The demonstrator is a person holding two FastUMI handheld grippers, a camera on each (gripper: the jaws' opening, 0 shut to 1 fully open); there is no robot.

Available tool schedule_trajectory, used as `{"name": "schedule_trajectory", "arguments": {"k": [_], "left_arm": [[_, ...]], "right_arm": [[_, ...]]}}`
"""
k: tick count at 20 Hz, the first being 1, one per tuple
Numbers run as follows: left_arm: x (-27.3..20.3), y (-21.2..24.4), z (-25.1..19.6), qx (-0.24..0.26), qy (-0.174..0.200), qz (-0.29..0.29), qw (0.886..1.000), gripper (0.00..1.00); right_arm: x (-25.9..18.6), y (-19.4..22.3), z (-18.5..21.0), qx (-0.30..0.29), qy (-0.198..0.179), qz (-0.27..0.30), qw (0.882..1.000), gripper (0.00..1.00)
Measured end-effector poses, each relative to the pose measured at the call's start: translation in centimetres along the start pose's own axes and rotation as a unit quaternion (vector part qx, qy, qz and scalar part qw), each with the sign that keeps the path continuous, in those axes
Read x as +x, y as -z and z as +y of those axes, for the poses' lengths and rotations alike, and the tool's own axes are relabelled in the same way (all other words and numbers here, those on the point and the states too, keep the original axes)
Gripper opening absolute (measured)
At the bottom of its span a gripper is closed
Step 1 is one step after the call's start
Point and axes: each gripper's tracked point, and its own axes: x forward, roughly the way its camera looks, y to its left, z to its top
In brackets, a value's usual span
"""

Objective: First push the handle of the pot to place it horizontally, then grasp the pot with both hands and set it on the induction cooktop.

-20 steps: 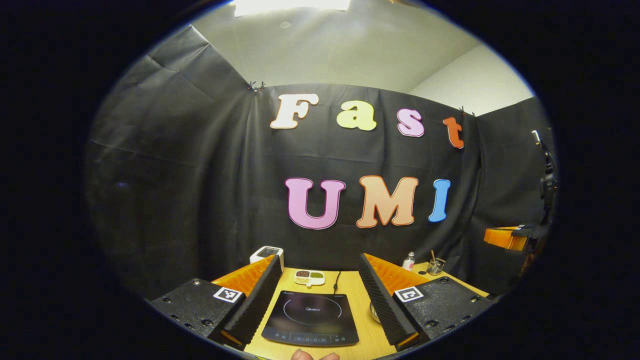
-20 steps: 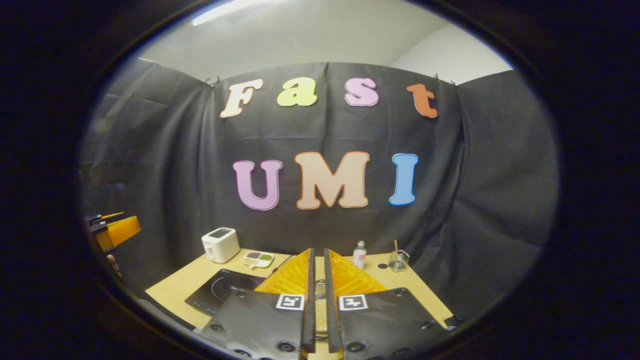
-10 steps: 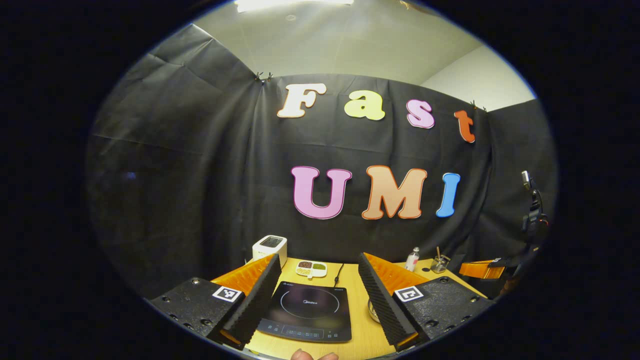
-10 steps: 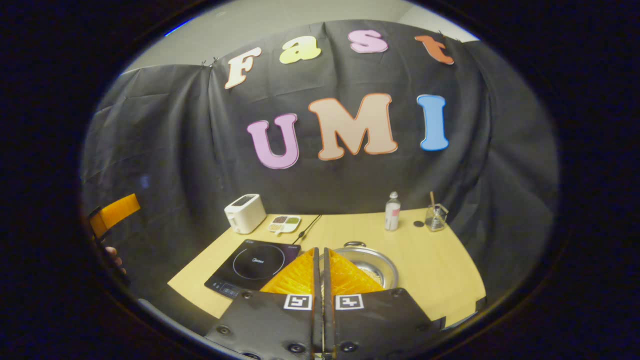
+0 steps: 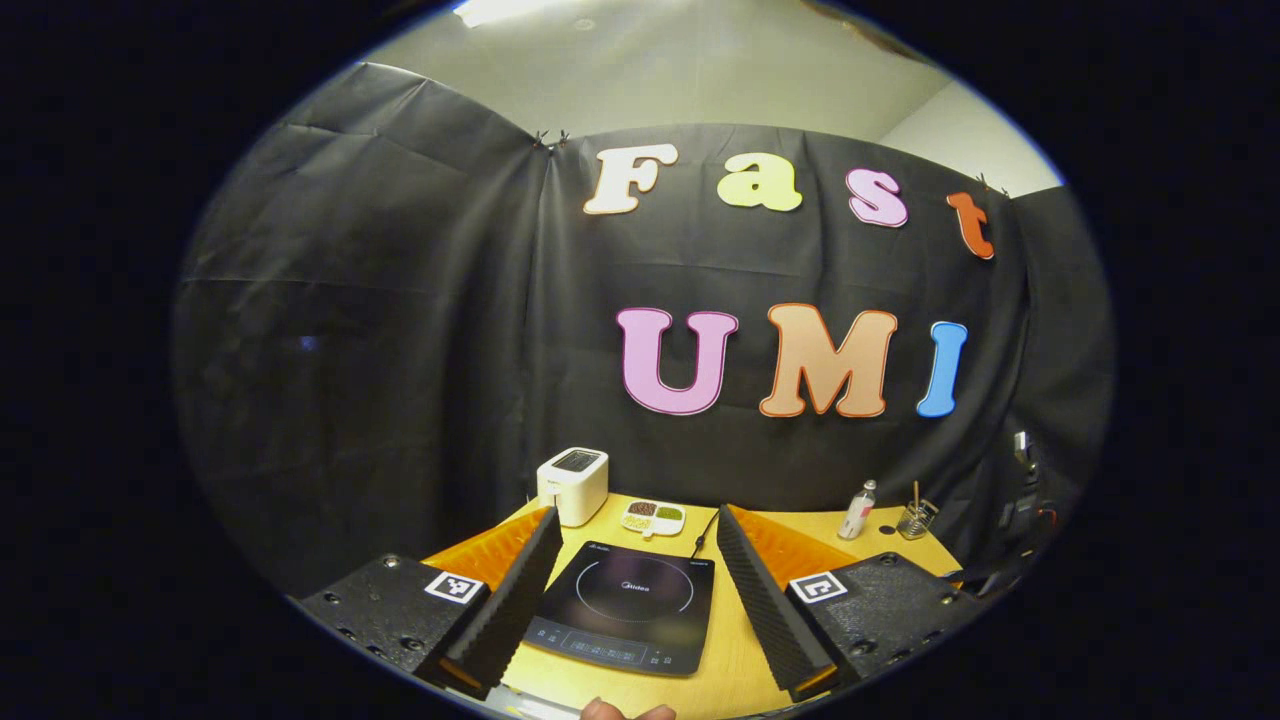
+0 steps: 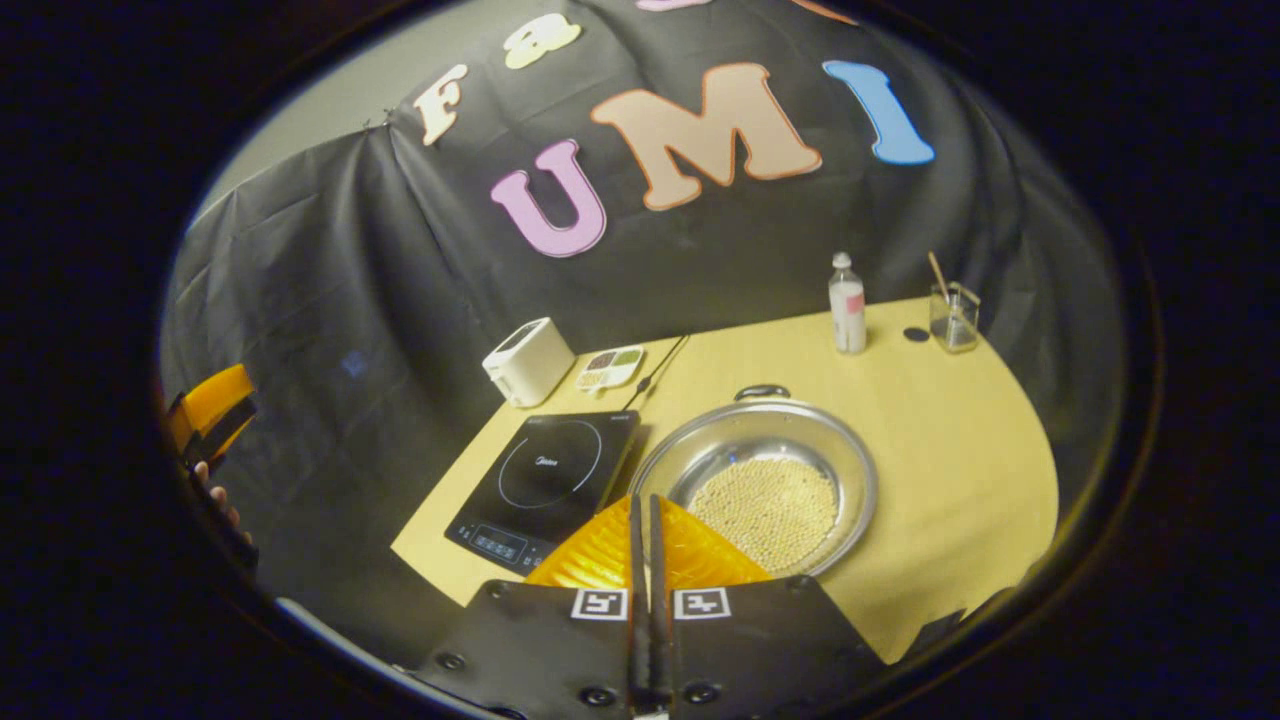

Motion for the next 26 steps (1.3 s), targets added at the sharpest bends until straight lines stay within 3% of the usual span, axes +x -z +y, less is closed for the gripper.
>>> {"name": "schedule_trajectory", "arguments": {"k": [4, 5, 10, 13, 14, 15, 19, 20, 26], "left_arm": [[0.4, 1.4, 0.1, -0.006, -0.008, 0.024, 1.000, 0.96], [0.6, 1.7, 0.4, -0.005, -0.014, 0.026, 1.000, 0.92], [0.8, 3.4, 0.9, -0.002, -0.023, 0.046, 0.999, 0.93], [0.9, 4.3, 1.0, -0.003, -0.028, 0.059, 0.998, 0.96], [1.0, 4.4, 1.0, -0.001, -0.030, 0.062, 0.998, 0.93], [1.1, 4.5, 1.1, 0.003, -0.031, 0.063, 0.998, 0.96], [1.2, 4.5, 1.1, 0.013, -0.034, 0.066, 0.997, 0.93], [1.4, 4.5, 0.9, 0.014, -0.034, 0.067, 0.997, 0.96], [1.8, 4.8, -0.5, 0.020, -0.025, 0.072, 0.997, 0.96]], "right_arm": [[2.6, 3.6, 0.2, 0.017, -0.012, 0.050, 0.999, 0.00], [3.2, 4.5, 0.2, 0.015, -0.013, 0.062, 0.998, 0.03], [5.2, 8.9, 1.1, 0.034, -0.014, 0.127, 0.991, 0.02], [5.9, 11.4, 1.4, 0.005, -0.016, 0.163, 0.987, 0.00], [6.1, 12.0, 1.4, 0.001, -0.016, 0.171, 0.985, 0.03], [6.2, 12.5, 1.5, 0.002, -0.014, 0.177, 0.984, 0.02], [6.8, 13.8, 0.1, 0.007, 0.003, 0.195, 0.981, 0.00], [6.8, 14.0, -0.5, 0.007, 0.010, 0.196, 0.981, 0.03], [7.0, 14.1, -1.5, 0.020, 0.012, 0.203, 0.979, 0.02]]}}
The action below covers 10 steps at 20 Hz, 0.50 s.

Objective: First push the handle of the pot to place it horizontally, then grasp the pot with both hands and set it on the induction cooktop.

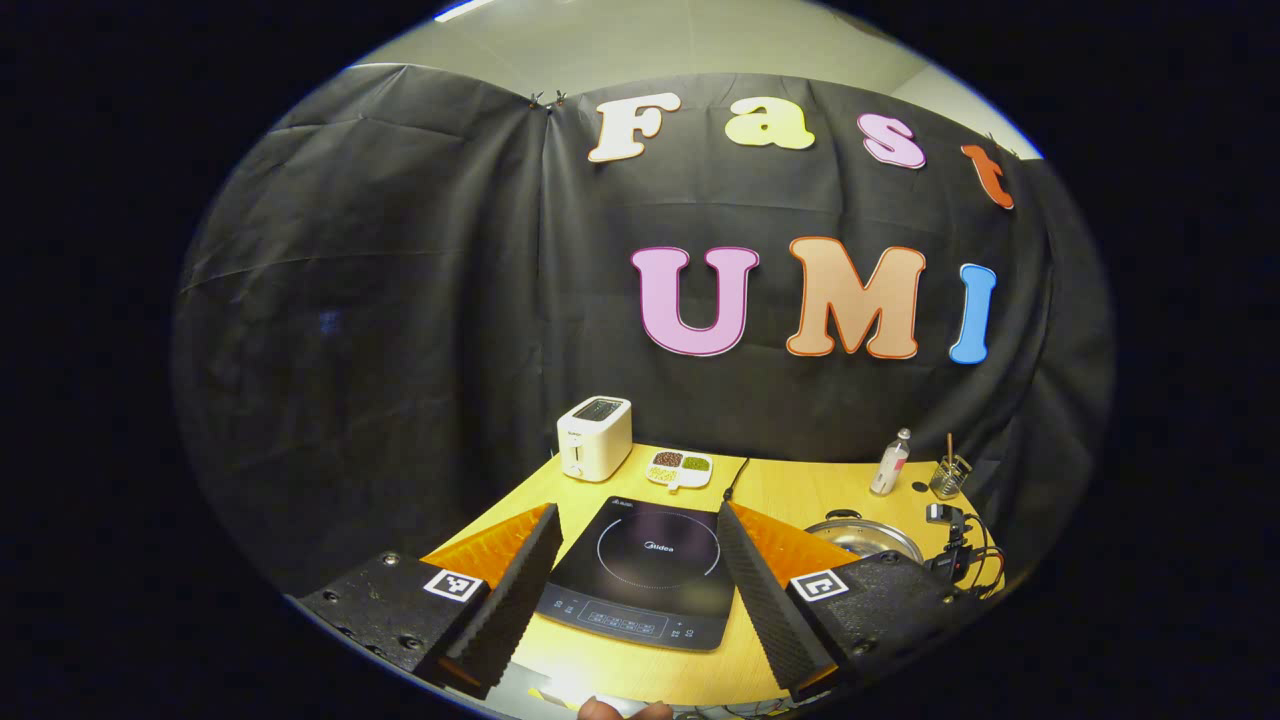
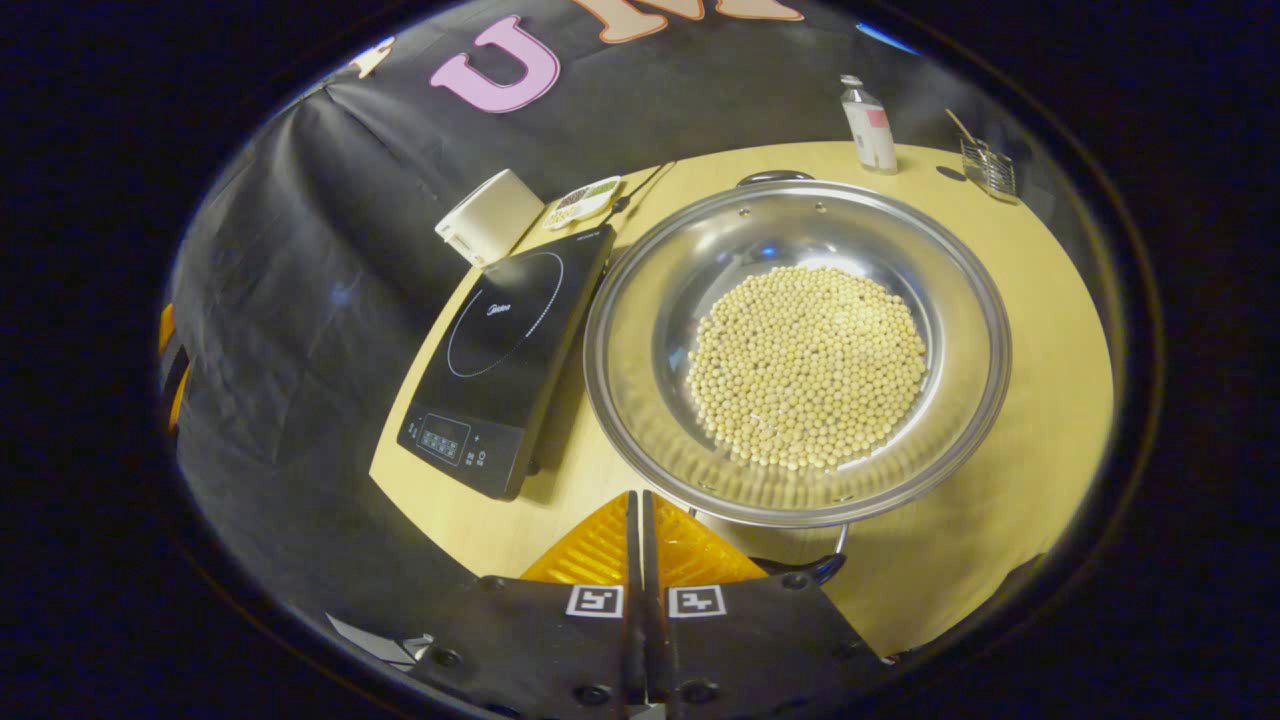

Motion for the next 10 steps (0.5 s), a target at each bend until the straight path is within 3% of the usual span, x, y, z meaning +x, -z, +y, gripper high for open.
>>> {"name": "schedule_trajectory", "arguments": {"k": [10], "left_arm": [[-0.4, -0.9, -2.0, 0.012, 0.023, -0.010, 1.000, 0.93]], "right_arm": [[-1.4, 0.5, -6.6, 0.017, 0.062, 0.004, 0.998, 0.03]]}}
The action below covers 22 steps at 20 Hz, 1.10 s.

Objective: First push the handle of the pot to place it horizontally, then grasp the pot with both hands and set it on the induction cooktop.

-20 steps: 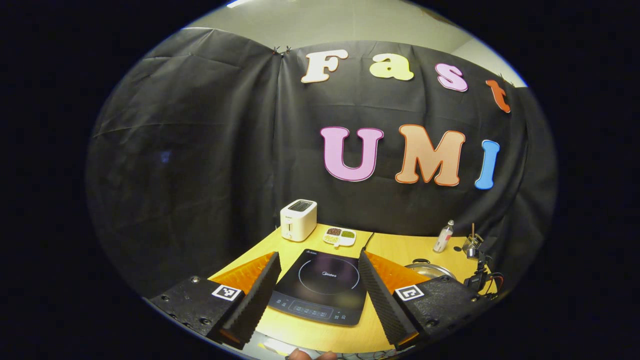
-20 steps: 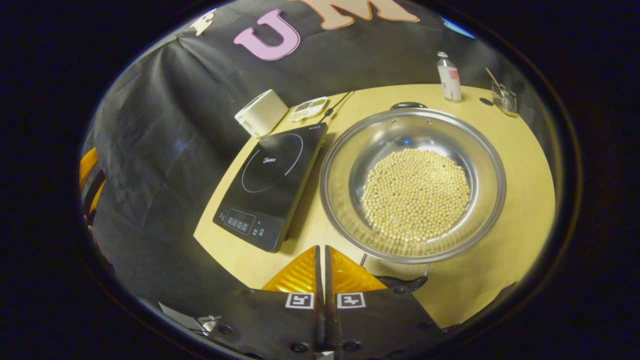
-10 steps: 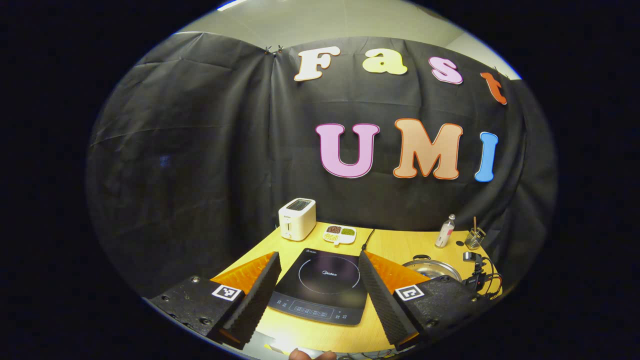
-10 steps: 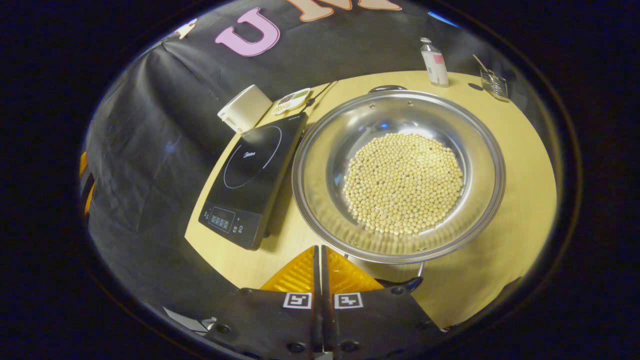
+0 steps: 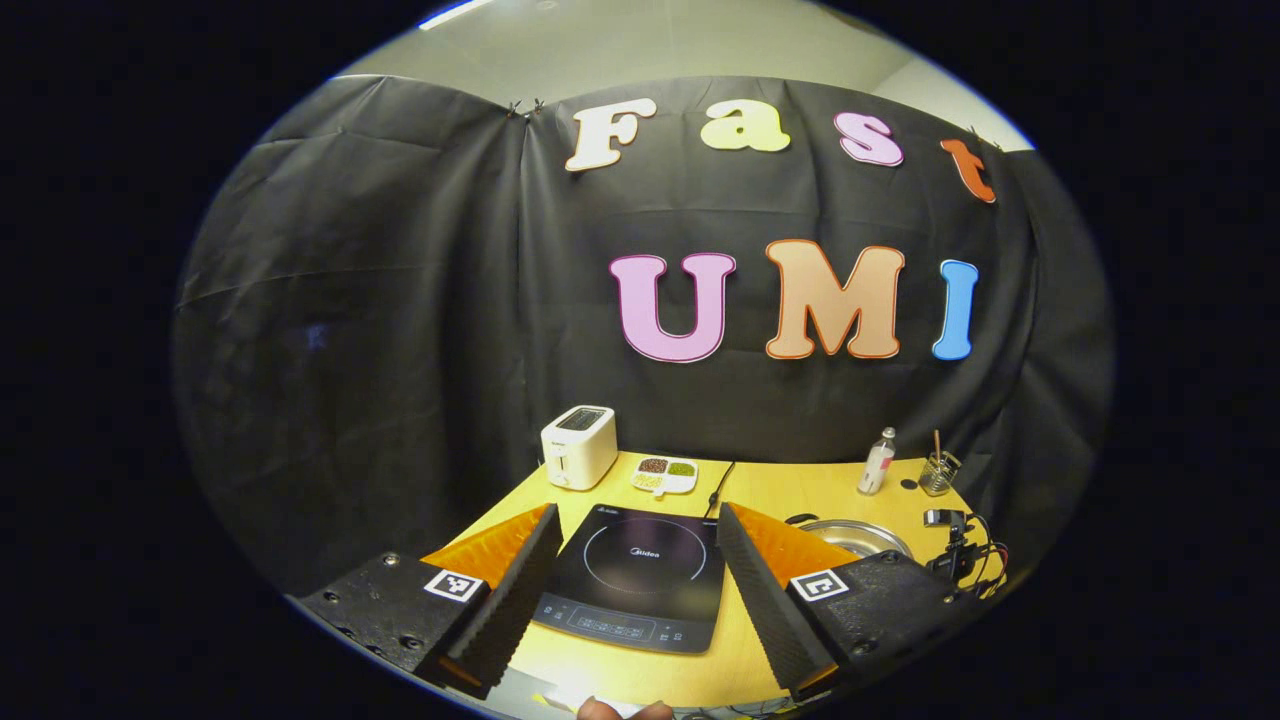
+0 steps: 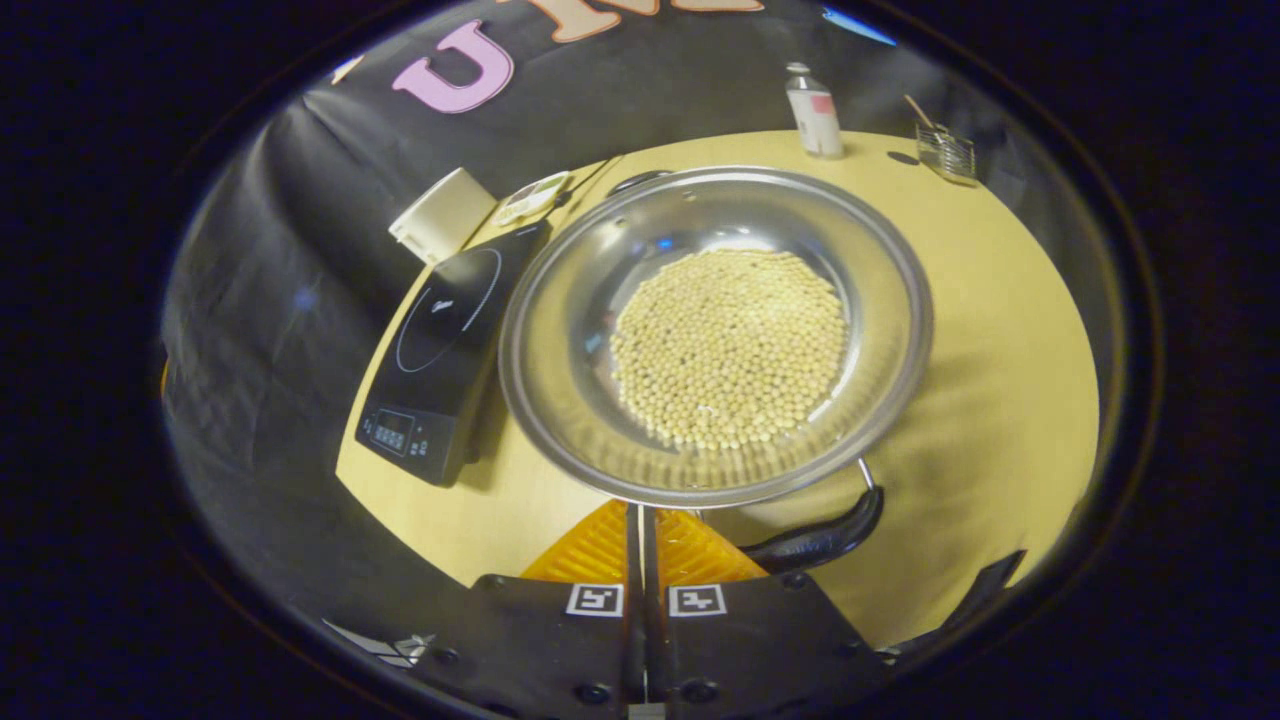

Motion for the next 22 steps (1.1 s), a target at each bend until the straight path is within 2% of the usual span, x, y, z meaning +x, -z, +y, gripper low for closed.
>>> {"name": "schedule_trajectory", "arguments": {"k": [1, 6, 7, 8, 10, 11, 13, 14, 15, 16, 17, 18, 19, 21, 22], "left_arm": [[0.0, 0.1, -0.2, 0.000, 0.002, 0.000, 1.000, 0.96], [0.0, 0.0, -0.5, 0.003, 0.007, -0.002, 1.000, 0.96], [0.0, 0.0, -0.4, 0.003, 0.006, -0.003, 1.000, 0.93], [0.0, 0.0, -0.5, 0.002, 0.006, -0.003, 1.000, 0.93], [0.1, 0.0, -0.4, 0.002, 0.005, -0.003, 1.000, 0.96], [0.2, 0.0, -0.5, 0.002, 0.005, -0.002, 1.000, 0.93], [0.2, -0.1, -0.5, 0.001, 0.004, -0.003, 1.000, 0.93], [0.3, 0.0, -0.5, 0.001, 0.004, -0.002, 1.000, 0.93], [0.3, 0.1, -0.5, 0.002, 0.004, -0.001, 1.000, 0.93], [0.3, 0.0, -0.5, 0.002, 0.004, -0.002, 1.000, 0.93], [0.3, 0.0, -0.5, 0.003, 0.003, -0.001, 1.000, 0.96], [0.3, 0.0, -0.6, 0.002, 0.003, -0.001, 1.000, 0.93], [0.3, 0.1, -0.6, 0.003, 0.003, 0.000, 1.000, 0.96], [0.4, -0.1, -0.6, 0.003, 0.003, 0.000, 1.000, 0.93], [0.5, -0.1, -0.7, 0.004, 0.004, 0.000, 1.000, 0.96]], "right_arm": [[0.0, -0.1, -1.0, 0.003, 0.009, -0.001, 1.000, 0.03], [-0.2, -1.3, -5.9, 0.034, 0.045, -0.009, 0.998, 0.03], [-0.3, -1.7, -6.8, 0.039, 0.053, -0.011, 0.998, 0.03], [-0.3, -2.0, -7.8, 0.044, 0.060, -0.013, 0.997, 0.00], [-0.4, -2.9, -9.5, 0.057, 0.072, -0.018, 0.996, 0.03], [-0.4, -3.4, -10.2, 0.063, 0.076, -0.021, 0.995, 0.03], [-0.3, -4.1, -11.3, 0.071, 0.083, -0.026, 0.994, 0.00], [-0.4, -4.4, -12.0, 0.071, 0.089, -0.028, 0.993, 0.03], [-0.5, -4.7, -12.4, 0.069, 0.093, -0.030, 0.993, 0.00], [-0.4, -5.2, -12.9, 0.066, 0.096, -0.031, 0.993, 0.03], [-0.3, -5.7, -13.3, 0.063, 0.099, -0.033, 0.993, 0.02], [-0.2, -6.1, -13.6, 0.060, 0.102, -0.035, 0.992, 0.00], [0.0, -6.5, -14.0, 0.059, 0.104, -0.037, 0.992, 0.02], [0.2, -7.5, -14.7, 0.056, 0.109, -0.041, 0.992, 0.02], [0.3, -7.9, -15.2, 0.055, 0.112, -0.043, 0.991, 0.03]]}}
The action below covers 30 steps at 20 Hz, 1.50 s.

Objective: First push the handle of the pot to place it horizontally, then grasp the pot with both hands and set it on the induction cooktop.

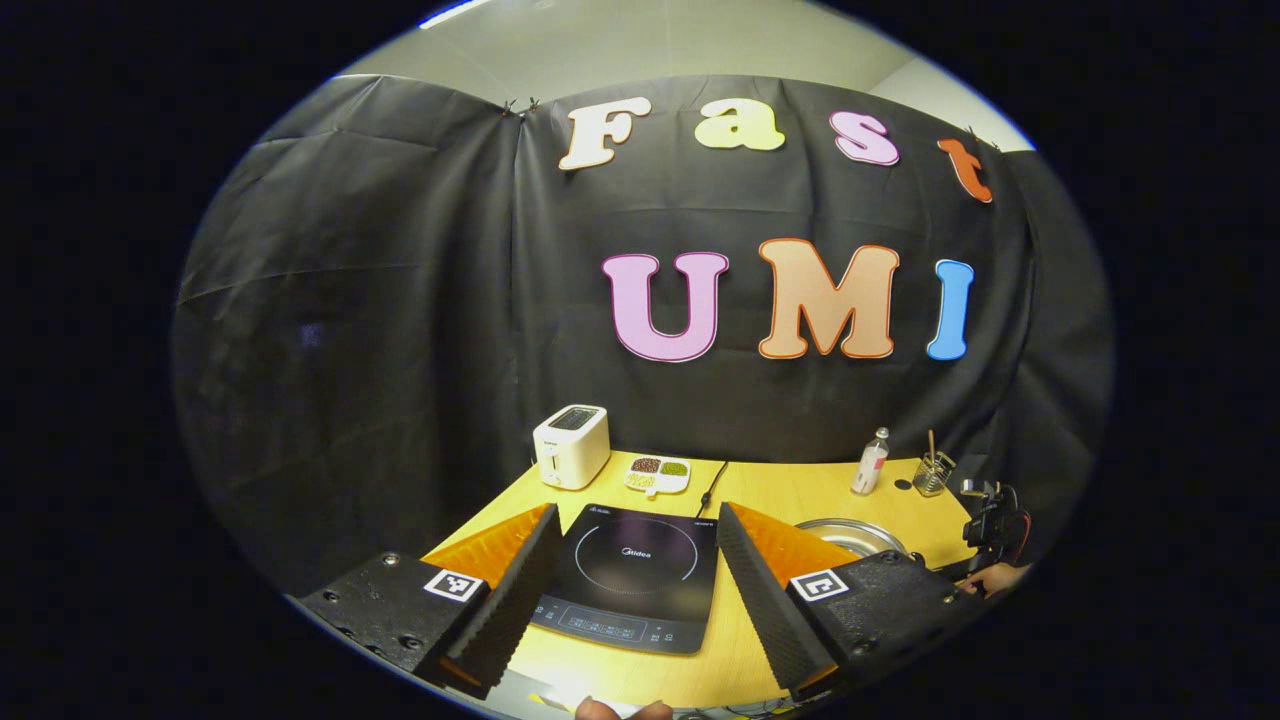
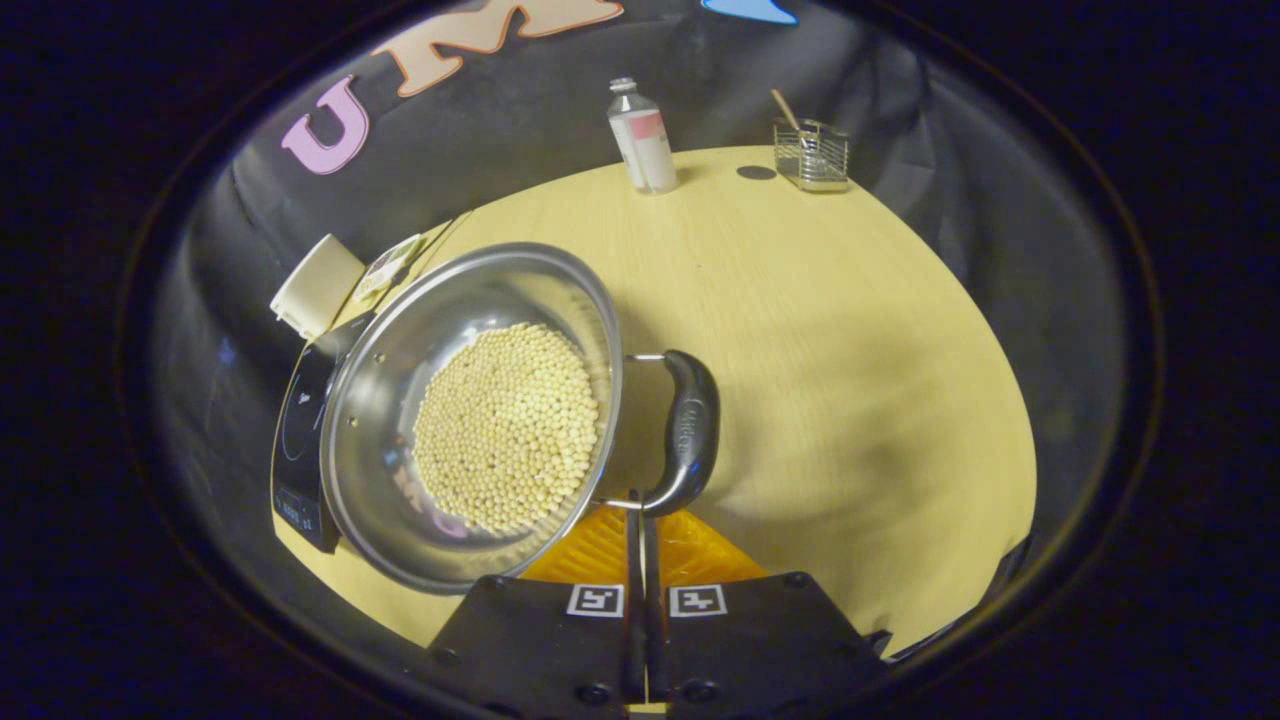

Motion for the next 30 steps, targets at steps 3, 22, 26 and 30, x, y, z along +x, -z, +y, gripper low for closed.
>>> {"name": "schedule_trajectory", "arguments": {"k": [3, 22, 26, 30], "left_arm": [[0.2, 0.0, -0.5, 0.005, 0.005, -0.001, 1.000, 0.96], [13.1, 12.5, -10.6, -0.040, 0.220, 0.204, 0.953, 0.97], [15.0, 15.8, -12.2, -0.055, 0.247, 0.256, 0.933, 0.98], [16.4, 18.8, -14.0, -0.045, 0.250, 0.297, 0.921, 0.98]], "right_arm": [[0.5, -1.3, -0.4, 0.004, 0.000, -0.001, 1.000, 0.02], [-7.5, -5.5, 1.3, 0.017, 0.063, -0.071, 0.995, 0.80], [-7.3, -5.4, 1.5, 0.016, 0.077, -0.063, 0.995, 0.86], [-5.8, -5.2, 0.0, -0.011, 0.093, -0.049, 0.994, 0.86]]}}
